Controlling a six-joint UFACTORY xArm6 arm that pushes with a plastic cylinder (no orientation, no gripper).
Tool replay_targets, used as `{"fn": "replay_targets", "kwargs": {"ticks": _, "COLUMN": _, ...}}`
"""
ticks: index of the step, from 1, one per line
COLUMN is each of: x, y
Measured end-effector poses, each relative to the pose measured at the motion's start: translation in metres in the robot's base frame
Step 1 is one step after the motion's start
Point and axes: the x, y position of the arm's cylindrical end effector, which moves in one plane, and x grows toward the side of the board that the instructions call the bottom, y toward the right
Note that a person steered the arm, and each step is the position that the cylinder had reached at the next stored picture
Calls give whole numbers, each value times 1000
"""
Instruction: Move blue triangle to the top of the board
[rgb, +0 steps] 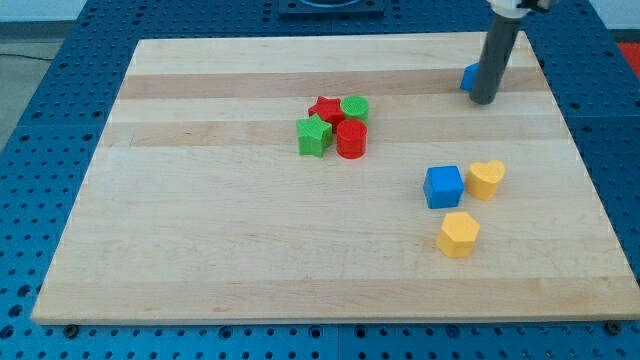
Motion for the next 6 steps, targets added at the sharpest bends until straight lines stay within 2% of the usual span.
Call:
{"fn": "replay_targets", "kwargs": {"ticks": 1, "x": -11, "y": 20}}
{"fn": "replay_targets", "kwargs": {"ticks": 2, "x": -57, "y": 20}}
{"fn": "replay_targets", "kwargs": {"ticks": 3, "x": -76, "y": 24}}
{"fn": "replay_targets", "kwargs": {"ticks": 4, "x": -12, "y": 52}}
{"fn": "replay_targets", "kwargs": {"ticks": 5, "x": -14, "y": 18}}
{"fn": "replay_targets", "kwargs": {"ticks": 6, "x": -59, "y": 2}}
